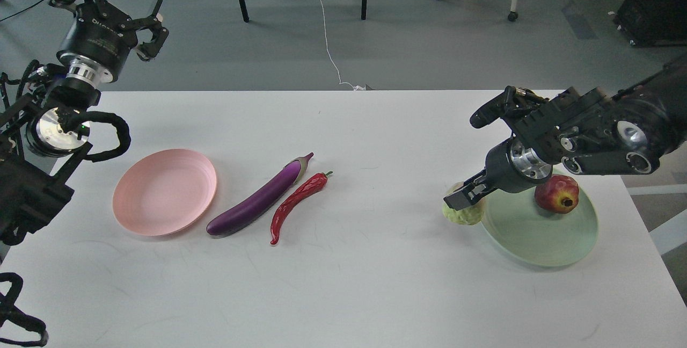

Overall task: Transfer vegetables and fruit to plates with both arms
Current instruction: 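Set the pale green fruit on the green plate and withdraw right hand, then reach the left hand down and grasp the purple eggplant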

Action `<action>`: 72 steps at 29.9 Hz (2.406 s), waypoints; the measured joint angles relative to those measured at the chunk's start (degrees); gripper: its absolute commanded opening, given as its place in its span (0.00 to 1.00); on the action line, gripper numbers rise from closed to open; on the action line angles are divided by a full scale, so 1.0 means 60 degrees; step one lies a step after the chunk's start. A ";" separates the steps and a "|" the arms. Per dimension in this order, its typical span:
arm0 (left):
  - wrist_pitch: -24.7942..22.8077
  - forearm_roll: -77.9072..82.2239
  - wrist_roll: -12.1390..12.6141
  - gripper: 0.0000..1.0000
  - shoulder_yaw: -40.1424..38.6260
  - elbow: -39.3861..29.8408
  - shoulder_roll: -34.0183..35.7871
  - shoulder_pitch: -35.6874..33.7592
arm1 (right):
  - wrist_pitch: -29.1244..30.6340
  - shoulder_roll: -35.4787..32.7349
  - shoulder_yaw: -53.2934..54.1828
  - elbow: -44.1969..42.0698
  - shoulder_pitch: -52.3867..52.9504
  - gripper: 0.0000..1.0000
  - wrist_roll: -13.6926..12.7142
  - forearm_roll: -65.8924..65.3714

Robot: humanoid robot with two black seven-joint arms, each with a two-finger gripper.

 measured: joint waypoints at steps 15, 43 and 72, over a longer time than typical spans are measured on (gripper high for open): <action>-0.0001 0.0012 0.0043 0.98 0.0068 -0.0006 -0.0060 -0.0004 | -0.0019 -0.1134 -0.0143 -0.0528 -0.0913 0.98 -0.0053 -0.0806; -0.0311 1.2338 0.0367 0.97 0.1526 -0.3918 0.0750 -0.0214 | 0.0075 -0.3654 1.4622 -0.4332 -0.7206 0.98 0.0031 0.2711; 0.0972 2.1061 0.1288 0.69 0.5869 -0.3453 0.0387 -0.0226 | 0.3039 -0.3713 1.7305 -0.4810 -1.0892 0.99 0.1036 0.8312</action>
